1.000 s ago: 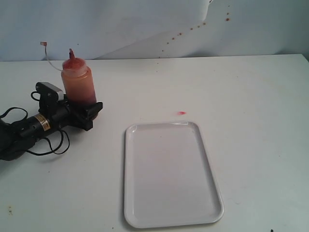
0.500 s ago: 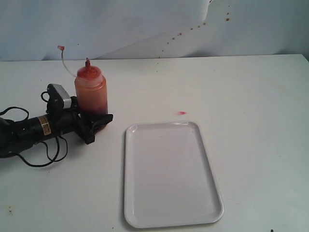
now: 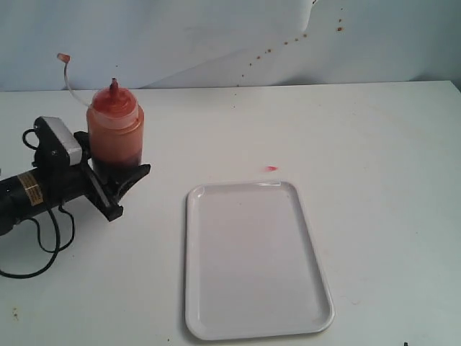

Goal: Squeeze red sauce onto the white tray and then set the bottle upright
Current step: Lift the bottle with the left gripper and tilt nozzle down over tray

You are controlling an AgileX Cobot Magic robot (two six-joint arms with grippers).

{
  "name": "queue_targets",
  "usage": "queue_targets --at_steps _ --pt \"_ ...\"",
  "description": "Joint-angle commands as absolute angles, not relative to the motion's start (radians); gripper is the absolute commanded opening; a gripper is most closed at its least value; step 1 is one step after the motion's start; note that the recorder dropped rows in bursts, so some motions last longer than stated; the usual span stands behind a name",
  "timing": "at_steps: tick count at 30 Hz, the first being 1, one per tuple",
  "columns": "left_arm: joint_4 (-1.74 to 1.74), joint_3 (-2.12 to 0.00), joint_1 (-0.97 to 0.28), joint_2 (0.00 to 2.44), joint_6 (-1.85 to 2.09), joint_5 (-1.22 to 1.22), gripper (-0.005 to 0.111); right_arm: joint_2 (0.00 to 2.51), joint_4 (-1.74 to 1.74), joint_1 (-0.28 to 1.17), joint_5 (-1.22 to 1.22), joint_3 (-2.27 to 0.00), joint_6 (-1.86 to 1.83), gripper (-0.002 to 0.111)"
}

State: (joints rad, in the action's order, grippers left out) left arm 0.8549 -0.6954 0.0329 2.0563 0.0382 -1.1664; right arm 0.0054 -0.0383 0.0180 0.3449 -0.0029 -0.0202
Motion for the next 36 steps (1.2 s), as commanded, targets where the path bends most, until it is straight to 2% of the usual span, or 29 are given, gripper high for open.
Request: queue_targets --at_steps 1,11,23,36 --pt "0.741 -0.597 0.03 1.944 0.195 -1.221 0.0 0.0 -0.034 0.011 0.342 0.0 -0.02 0.0" --pt "0.739 -0.57 0.015 1.902 0.25 -1.221 0.0 0.0 -0.034 0.011 0.342 0.0 -0.02 0.0" --pt "0.579 -0.57 -0.138 1.902 0.405 -1.221 0.0 0.0 -0.034 0.011 0.342 0.0 -0.02 0.0" --pt "0.59 -0.57 -0.139 1.902 0.428 -1.221 0.0 0.0 -0.034 0.011 0.342 0.0 -0.02 0.0"
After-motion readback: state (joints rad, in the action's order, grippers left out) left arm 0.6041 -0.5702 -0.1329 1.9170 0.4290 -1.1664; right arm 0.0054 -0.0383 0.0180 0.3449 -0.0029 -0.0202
